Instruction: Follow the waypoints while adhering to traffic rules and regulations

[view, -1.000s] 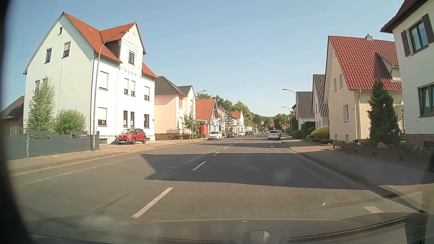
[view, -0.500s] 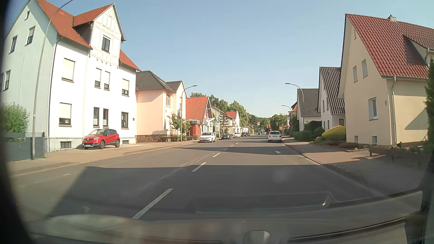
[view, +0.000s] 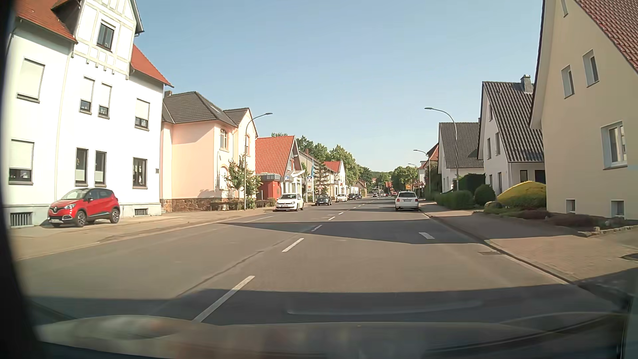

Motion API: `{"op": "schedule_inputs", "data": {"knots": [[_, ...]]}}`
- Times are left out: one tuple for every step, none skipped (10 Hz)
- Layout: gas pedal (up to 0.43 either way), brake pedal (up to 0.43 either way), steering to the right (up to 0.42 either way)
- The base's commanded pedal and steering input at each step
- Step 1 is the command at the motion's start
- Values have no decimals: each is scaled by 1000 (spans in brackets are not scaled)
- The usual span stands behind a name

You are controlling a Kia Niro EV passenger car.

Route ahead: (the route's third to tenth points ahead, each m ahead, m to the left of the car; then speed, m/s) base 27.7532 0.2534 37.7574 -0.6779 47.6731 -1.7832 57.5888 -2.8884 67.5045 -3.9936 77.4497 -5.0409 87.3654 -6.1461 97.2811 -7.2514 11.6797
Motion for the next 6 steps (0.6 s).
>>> {"op": "schedule_inputs", "data": {"knots": [[98,6,16],[98,6,16],[98,6,16],[98,6,16],[98,6,16],[110,6,16]]}}
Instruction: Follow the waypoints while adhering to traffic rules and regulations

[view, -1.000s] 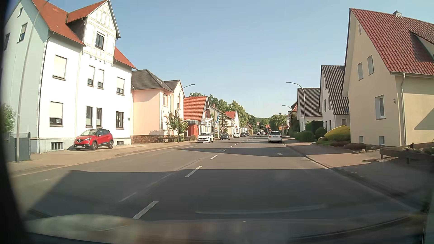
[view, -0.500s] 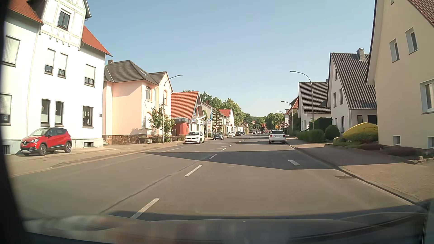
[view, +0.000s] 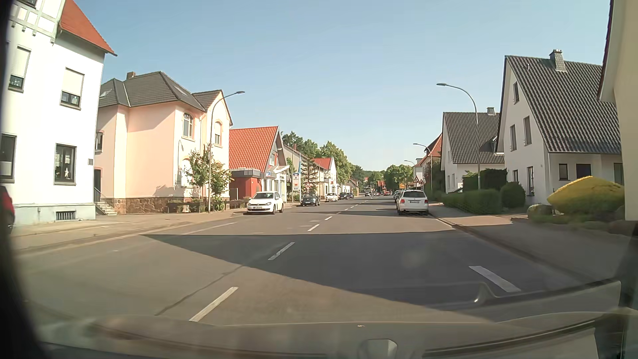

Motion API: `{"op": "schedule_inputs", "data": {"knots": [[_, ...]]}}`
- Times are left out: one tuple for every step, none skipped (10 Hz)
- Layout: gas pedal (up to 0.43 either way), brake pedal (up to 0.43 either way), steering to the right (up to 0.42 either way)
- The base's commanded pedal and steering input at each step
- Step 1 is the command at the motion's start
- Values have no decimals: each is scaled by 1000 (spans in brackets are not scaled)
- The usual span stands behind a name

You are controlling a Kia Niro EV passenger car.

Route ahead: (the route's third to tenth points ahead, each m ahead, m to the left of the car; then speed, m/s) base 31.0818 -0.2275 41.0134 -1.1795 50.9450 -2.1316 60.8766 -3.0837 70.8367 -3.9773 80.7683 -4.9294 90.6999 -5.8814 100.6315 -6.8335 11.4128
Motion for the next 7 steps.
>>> {"op": "schedule_inputs", "data": {"knots": [[110,6,16],[110,6,16],[118,6,16],[118,6,16],[118,6,16],[130,6,17],[130,6,17]]}}
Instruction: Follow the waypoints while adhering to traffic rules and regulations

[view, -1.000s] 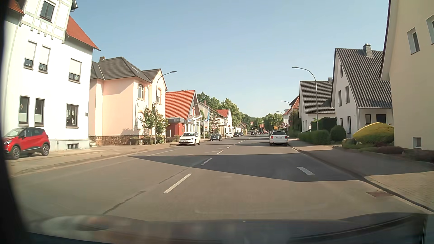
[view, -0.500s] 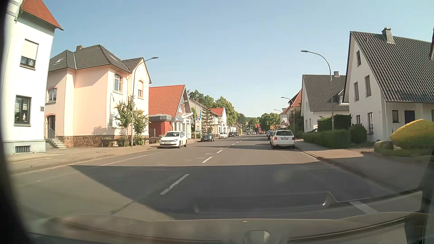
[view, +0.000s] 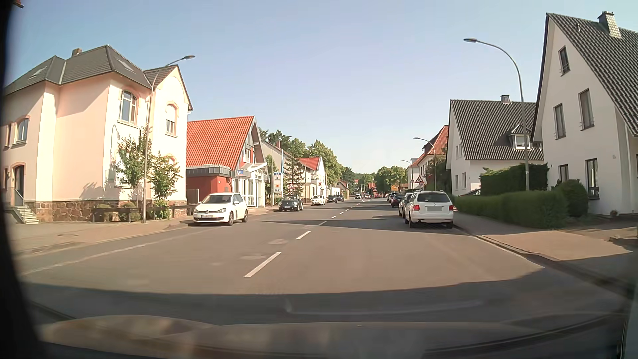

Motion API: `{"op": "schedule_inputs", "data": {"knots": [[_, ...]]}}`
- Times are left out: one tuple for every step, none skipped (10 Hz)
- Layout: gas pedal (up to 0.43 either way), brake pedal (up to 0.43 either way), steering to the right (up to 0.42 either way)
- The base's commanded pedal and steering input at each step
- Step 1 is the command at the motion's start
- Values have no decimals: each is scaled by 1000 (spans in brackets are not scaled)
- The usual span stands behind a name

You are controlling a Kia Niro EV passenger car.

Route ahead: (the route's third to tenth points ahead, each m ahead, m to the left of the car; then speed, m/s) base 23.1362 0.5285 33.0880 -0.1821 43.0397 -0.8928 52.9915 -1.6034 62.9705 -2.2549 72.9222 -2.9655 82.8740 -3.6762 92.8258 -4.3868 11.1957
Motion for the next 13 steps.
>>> {"op": "schedule_inputs", "data": {"knots": [[130,6,17],[130,6,17],[130,6,17],[130,6,17],[130,6,17],[138,6,17],[138,6,17],[138,6,16],[138,6,16],[138,6,17],[138,6,16],[138,6,15],[138,6,14]]}}
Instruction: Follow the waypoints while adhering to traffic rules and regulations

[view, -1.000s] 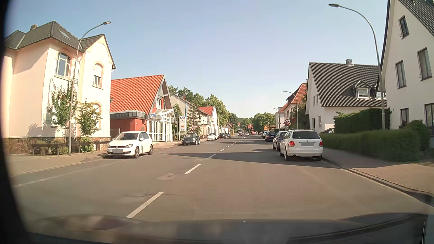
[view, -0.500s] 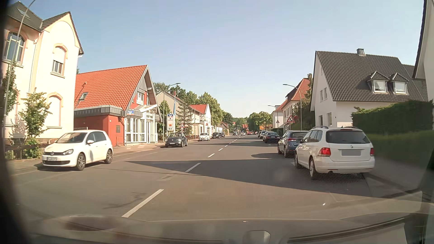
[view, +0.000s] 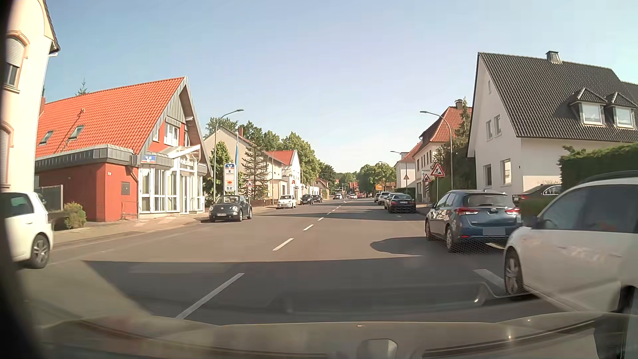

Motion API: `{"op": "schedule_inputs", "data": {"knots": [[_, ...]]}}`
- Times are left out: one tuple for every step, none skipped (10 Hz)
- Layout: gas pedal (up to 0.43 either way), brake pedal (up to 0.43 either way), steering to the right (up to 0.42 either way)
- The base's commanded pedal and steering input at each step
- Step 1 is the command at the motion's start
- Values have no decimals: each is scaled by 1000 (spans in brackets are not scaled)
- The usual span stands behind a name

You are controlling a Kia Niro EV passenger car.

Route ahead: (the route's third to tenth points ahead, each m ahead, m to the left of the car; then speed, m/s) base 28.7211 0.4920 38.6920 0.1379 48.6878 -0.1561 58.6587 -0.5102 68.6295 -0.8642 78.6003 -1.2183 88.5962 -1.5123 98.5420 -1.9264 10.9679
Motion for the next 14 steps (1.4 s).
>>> {"op": "schedule_inputs", "data": {"knots": [[138,6,11],[138,6,9],[138,6,9],[138,6,9],[138,6,9],[138,6,9],[138,6,8],[138,6,8],[138,6,8],[138,6,8],[138,6,8],[138,6,8],[138,6,8],[138,6,8]]}}
